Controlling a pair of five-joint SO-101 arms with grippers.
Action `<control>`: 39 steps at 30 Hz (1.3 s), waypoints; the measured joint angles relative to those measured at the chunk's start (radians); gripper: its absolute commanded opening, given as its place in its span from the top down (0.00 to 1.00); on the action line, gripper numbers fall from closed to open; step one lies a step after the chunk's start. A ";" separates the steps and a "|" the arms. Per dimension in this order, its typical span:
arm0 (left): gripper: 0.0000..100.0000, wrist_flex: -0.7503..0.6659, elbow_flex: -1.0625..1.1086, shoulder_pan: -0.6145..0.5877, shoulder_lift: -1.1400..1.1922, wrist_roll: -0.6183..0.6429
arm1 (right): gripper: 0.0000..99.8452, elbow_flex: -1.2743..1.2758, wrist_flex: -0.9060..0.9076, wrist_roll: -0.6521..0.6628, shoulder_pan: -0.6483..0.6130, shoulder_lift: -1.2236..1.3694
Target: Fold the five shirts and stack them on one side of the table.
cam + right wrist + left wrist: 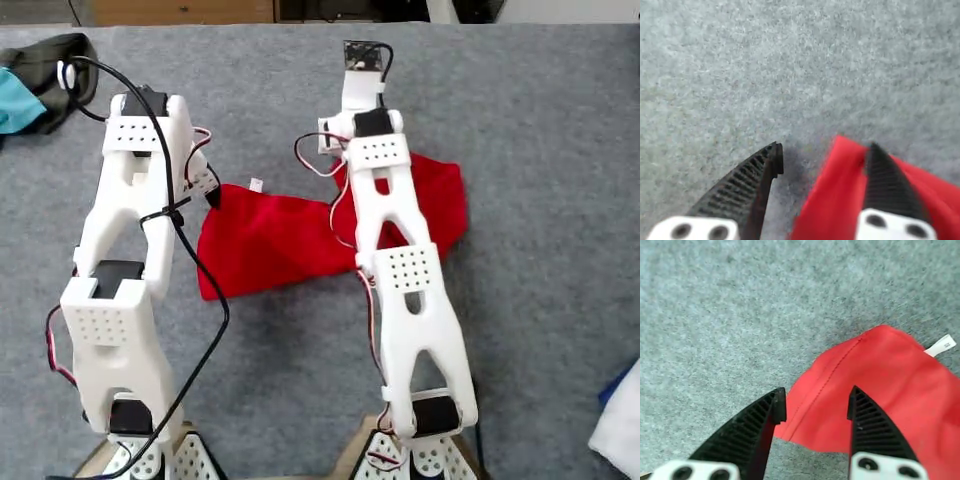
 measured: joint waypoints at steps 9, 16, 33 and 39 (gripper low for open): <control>0.79 0.000 0.000 0.000 0.000 0.000 | 0.99 -0.104 -0.069 0.000 0.035 0.084; 0.79 0.000 0.000 0.000 0.000 0.000 | 0.99 -0.164 -0.051 -0.002 0.075 0.087; 0.79 0.002 -0.021 -0.005 0.000 0.000 | 0.99 -0.163 0.218 -0.002 0.138 -0.226; 0.79 0.002 -0.127 -0.006 0.003 0.000 | 0.99 -0.163 0.290 -0.002 0.138 -0.319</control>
